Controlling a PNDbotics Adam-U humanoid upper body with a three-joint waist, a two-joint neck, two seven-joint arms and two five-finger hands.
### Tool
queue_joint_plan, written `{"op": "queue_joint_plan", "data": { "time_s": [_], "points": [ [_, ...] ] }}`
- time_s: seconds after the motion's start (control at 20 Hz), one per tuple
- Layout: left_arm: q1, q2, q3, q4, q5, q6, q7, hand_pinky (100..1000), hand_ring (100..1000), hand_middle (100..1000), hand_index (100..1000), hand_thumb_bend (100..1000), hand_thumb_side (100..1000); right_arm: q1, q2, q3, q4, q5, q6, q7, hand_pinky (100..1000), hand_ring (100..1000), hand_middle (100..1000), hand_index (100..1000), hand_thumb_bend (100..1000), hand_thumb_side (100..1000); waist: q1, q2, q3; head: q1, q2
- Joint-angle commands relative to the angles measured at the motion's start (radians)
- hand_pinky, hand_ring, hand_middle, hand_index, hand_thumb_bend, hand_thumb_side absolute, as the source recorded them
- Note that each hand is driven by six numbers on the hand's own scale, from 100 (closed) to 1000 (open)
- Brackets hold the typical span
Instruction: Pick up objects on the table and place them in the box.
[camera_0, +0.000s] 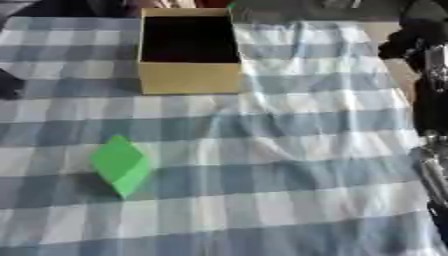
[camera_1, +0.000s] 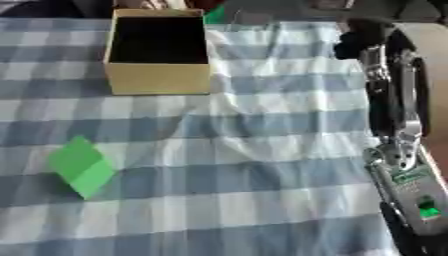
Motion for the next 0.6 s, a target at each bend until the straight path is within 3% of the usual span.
{"op": "queue_joint_plan", "data": {
  "time_s": [0.05, 0.3, 0.6],
  "points": [
    [-0.031, 0.044, -0.002, -0.015, -0.047, -0.046, -0.018, 697, 691, 714, 829, 120, 867, -0.006, -0.028, -0.007, -0.017, 0.008, -0.001, 0.003, 607, 589, 562, 719, 100, 823, -0.01, -0.012, -0.001, 0.001, 0.01],
    [-0.06, 0.067, -0.013, -0.015, -0.106, -0.09, -0.056, 695, 705, 732, 853, 168, 850, -0.005, -0.027, -0.008, -0.017, 0.01, 0.001, 0.001, 609, 587, 561, 719, 100, 824, -0.009, -0.013, -0.003, -0.004, 0.051],
    [-0.104, 0.09, -0.028, -0.015, -0.188, -0.157, -0.082, 692, 736, 764, 888, 277, 825, -0.004, -0.027, -0.007, -0.017, 0.012, 0.002, 0.002, 610, 586, 559, 719, 100, 824, -0.007, -0.006, -0.005, 0.0, 0.047]
  ]
}}
